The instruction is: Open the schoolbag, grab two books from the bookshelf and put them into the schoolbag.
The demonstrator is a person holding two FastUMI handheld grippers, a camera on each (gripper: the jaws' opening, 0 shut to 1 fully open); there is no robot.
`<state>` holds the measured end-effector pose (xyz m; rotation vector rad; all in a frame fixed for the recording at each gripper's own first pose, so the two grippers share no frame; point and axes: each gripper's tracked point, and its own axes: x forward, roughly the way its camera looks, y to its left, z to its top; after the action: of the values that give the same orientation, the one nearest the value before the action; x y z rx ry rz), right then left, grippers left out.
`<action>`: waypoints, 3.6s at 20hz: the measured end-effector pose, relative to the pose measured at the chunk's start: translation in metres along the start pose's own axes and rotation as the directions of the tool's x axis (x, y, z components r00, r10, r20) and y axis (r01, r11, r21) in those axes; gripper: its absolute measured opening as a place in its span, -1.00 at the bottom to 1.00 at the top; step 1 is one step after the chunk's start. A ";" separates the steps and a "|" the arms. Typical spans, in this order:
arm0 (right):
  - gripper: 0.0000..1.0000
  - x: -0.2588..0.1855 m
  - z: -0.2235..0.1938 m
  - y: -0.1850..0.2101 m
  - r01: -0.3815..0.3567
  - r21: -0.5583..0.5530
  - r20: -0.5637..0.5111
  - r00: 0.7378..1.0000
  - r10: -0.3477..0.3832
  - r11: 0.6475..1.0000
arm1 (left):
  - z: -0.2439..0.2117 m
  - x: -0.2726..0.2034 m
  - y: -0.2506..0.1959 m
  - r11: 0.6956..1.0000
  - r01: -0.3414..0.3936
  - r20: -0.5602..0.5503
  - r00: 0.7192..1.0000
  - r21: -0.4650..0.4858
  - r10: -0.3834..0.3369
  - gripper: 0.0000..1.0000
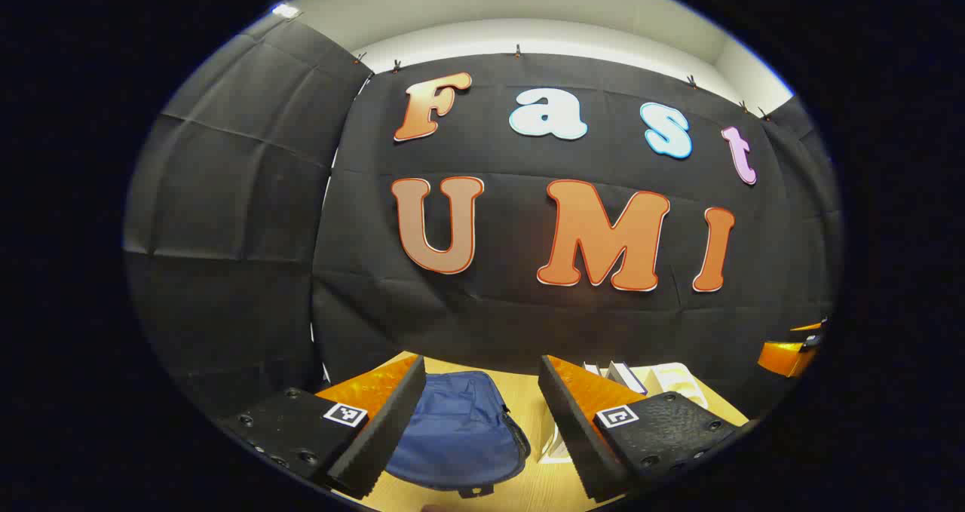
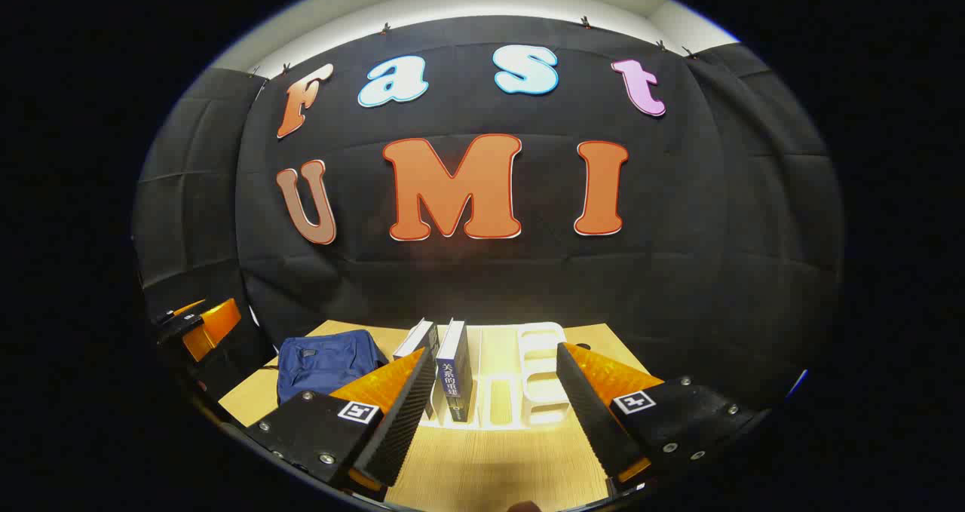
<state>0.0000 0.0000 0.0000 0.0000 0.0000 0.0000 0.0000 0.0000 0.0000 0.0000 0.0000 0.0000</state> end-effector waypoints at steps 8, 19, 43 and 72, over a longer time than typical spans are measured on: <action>0.93 0.000 -0.002 -0.005 0.005 0.008 -0.005 1.000 -0.005 1.000 | -0.006 0.000 -0.001 0.999 0.005 -0.041 0.999 0.034 -0.004 0.86; 0.93 0.002 -0.002 -0.013 0.010 0.020 -0.006 1.000 -0.010 1.000 | -0.004 0.001 -0.015 0.998 0.041 -0.057 0.998 0.054 -0.037 0.89; 0.94 0.009 -0.013 -0.011 0.012 0.024 -0.031 0.999 -0.011 1.000 | -0.018 0.005 -0.007 0.996 0.030 -0.046 0.999 0.088 -0.026 0.89; 0.94 0.024 -0.092 -0.081 0.179 0.031 -0.218 0.961 -0.168 0.983 | -0.314 0.034 -0.029 0.651 0.410 -0.536 0.844 0.639 -0.007 0.92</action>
<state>0.0242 -0.0806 -0.0923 0.0509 0.2160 -0.1760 0.0337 -0.0286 -0.3138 0.8366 0.5269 -0.2495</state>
